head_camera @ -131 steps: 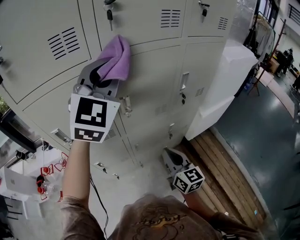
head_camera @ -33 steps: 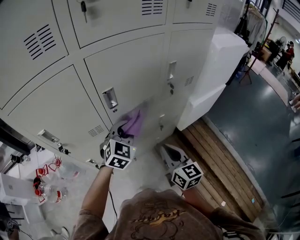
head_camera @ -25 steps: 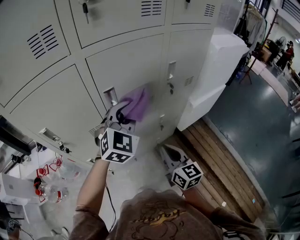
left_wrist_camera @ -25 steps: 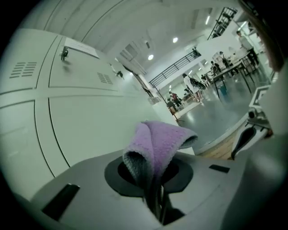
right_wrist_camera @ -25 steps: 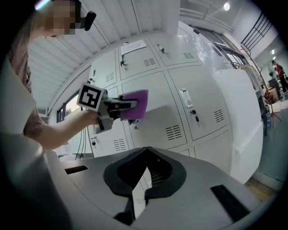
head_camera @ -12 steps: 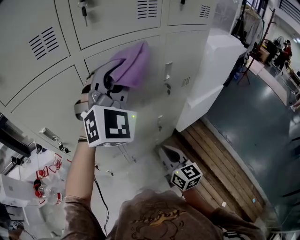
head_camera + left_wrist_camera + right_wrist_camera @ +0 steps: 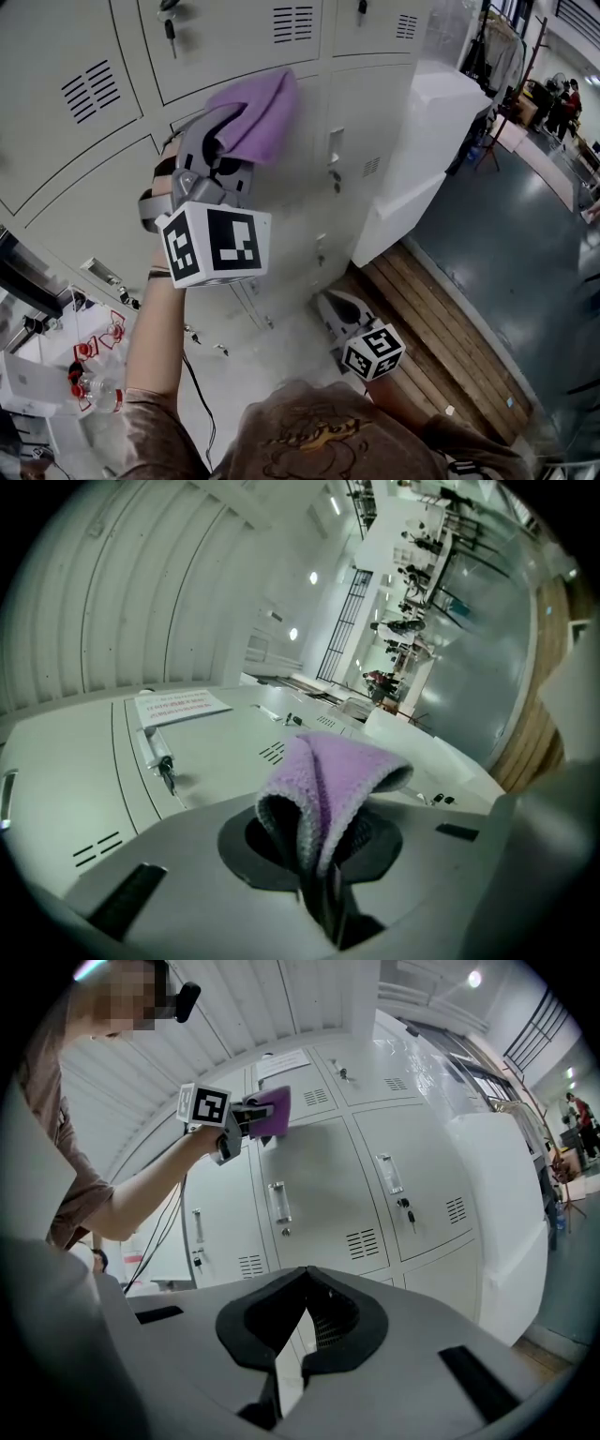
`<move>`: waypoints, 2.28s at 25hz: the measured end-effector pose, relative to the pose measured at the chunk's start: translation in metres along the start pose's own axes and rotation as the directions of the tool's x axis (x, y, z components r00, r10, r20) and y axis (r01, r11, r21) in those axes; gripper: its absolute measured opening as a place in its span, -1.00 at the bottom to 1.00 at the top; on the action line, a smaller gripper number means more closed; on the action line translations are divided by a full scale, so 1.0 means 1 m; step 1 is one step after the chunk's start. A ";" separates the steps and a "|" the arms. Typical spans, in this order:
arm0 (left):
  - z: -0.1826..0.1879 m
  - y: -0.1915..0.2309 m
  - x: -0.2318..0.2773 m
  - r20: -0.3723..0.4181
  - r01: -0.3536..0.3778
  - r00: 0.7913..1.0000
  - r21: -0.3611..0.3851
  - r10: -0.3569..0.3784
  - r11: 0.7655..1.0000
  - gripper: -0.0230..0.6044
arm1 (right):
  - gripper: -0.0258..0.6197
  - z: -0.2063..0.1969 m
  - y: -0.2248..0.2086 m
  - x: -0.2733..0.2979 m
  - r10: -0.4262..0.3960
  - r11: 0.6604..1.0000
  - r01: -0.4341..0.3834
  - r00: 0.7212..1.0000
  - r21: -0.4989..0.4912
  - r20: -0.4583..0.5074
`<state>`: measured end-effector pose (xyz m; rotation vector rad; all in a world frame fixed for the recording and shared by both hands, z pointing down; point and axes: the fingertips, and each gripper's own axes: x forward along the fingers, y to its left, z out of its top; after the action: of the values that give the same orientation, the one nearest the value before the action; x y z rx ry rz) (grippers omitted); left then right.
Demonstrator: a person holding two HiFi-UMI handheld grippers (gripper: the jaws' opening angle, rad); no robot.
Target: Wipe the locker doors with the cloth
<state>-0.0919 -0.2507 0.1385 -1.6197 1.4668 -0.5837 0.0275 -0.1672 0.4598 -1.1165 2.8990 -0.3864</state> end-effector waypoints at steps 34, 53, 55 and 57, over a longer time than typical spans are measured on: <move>-0.095 -0.119 0.043 -0.216 0.204 0.945 -0.195 -0.245 0.959 -0.79 | -0.92 -0.006 -0.018 0.007 -0.046 0.999 0.046 0.999 0.018 -0.012; -0.171 -0.248 0.021 -0.310 0.328 0.839 -0.368 -0.447 0.870 -0.79 | -0.92 -0.010 -0.036 0.005 -0.072 0.997 0.073 0.997 0.029 -0.026; -0.178 -0.261 0.018 -0.322 0.341 0.822 -0.381 -0.469 0.859 -0.79 | -0.92 -0.010 -0.037 0.005 -0.075 0.997 0.076 0.997 0.031 -0.027; -0.186 -0.274 0.015 -0.333 0.353 0.806 -0.395 -0.490 0.848 -0.79 | -0.92 -0.011 -0.039 0.004 -0.078 0.996 0.079 0.996 0.033 -0.029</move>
<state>-0.0843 -0.3311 0.4604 -2.2139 1.5602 -1.0573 0.0485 -0.1953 0.4794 -1.2334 2.8668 -0.4551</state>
